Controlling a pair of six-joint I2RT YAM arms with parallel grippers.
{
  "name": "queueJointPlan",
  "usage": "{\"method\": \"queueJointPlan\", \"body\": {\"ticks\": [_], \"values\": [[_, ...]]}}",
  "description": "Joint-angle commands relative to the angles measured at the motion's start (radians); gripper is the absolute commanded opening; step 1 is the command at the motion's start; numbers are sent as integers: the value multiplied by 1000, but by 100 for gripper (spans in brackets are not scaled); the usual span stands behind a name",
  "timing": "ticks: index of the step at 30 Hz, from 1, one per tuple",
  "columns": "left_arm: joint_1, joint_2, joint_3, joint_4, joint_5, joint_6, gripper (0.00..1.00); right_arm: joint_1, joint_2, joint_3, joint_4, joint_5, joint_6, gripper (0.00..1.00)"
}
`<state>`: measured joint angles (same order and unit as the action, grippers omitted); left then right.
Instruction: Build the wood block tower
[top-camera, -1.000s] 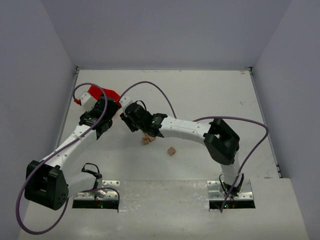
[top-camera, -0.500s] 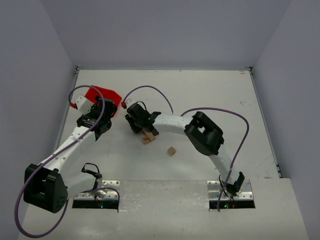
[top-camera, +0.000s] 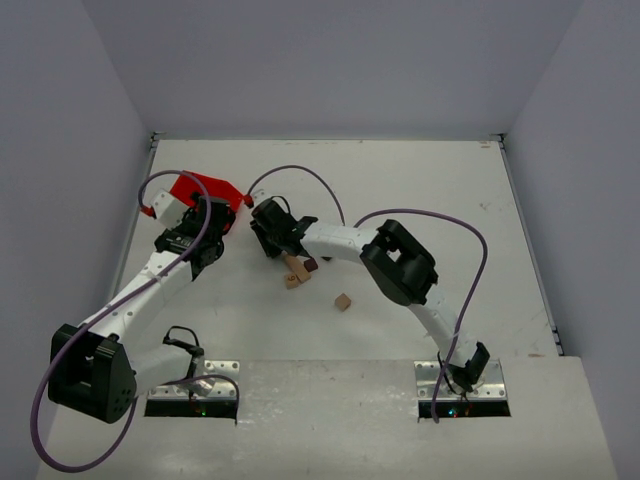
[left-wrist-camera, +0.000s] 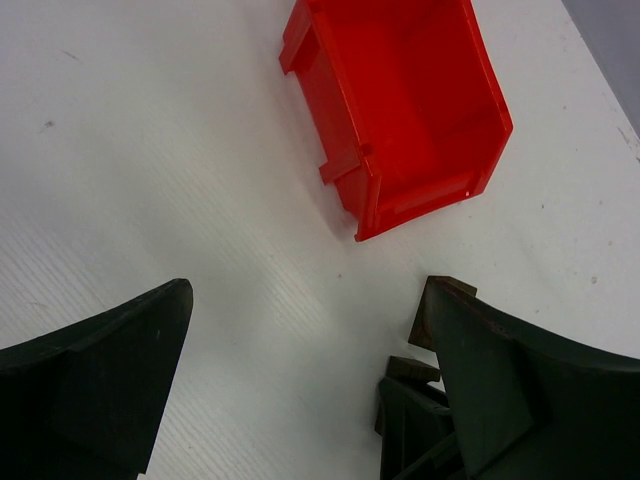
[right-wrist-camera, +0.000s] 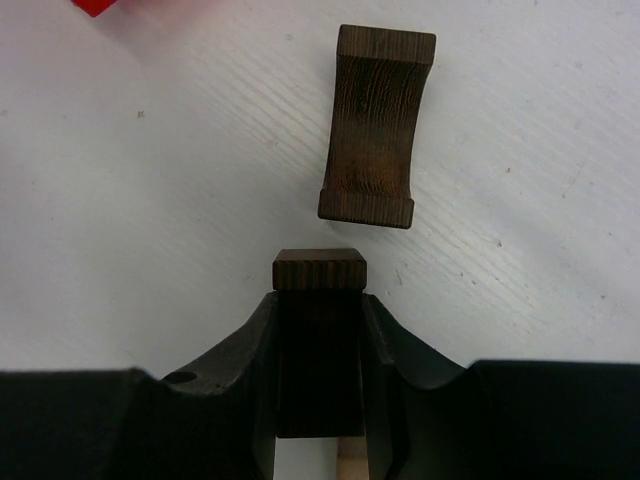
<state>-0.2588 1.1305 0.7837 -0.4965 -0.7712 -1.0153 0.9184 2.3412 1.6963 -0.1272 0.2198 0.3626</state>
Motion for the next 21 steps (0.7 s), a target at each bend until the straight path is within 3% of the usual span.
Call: {"method": "queueJointPlan", "body": {"ticks": [1,21], "values": [[13,-5,-1,38,-16,1,100,-9,24,48,-27,65,-4,16],[13,-4,-3,49,0,8,100,-12,26,37,-22,79,-14,21]]}}
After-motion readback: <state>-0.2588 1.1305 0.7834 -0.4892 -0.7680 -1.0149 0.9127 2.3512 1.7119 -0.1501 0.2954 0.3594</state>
